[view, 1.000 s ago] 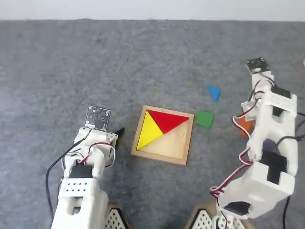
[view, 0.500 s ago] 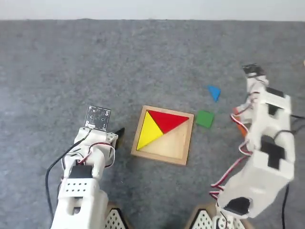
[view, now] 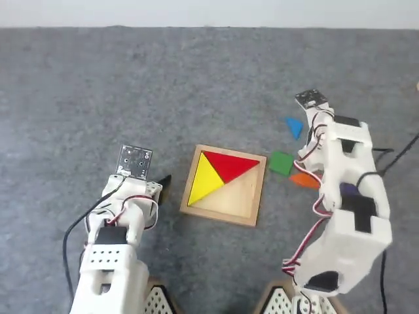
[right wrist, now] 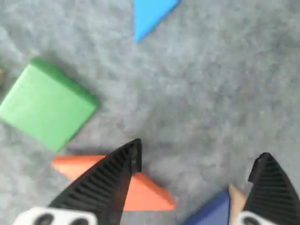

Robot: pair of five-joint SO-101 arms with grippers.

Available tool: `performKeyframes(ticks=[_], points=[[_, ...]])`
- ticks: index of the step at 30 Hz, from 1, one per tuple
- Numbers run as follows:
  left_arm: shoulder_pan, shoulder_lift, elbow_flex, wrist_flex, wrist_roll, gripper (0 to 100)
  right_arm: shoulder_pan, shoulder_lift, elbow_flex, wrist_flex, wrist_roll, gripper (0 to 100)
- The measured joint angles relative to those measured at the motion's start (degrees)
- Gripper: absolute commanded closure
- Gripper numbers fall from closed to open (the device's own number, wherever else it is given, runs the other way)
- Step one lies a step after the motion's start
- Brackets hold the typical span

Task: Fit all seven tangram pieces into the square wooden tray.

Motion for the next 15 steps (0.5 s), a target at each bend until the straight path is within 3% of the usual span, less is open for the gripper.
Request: performKeyframes(ticks=[9,15], points=[[0.0,0.0,0.0,0.0,0.0,72,-1.3,-23.4,17.9,-1.0,-0.1,61.9],[0.0,0.0,0.0,0.0,0.0,72,-1.2,-21.6,20.2,-5.6,0.3,61.9]])
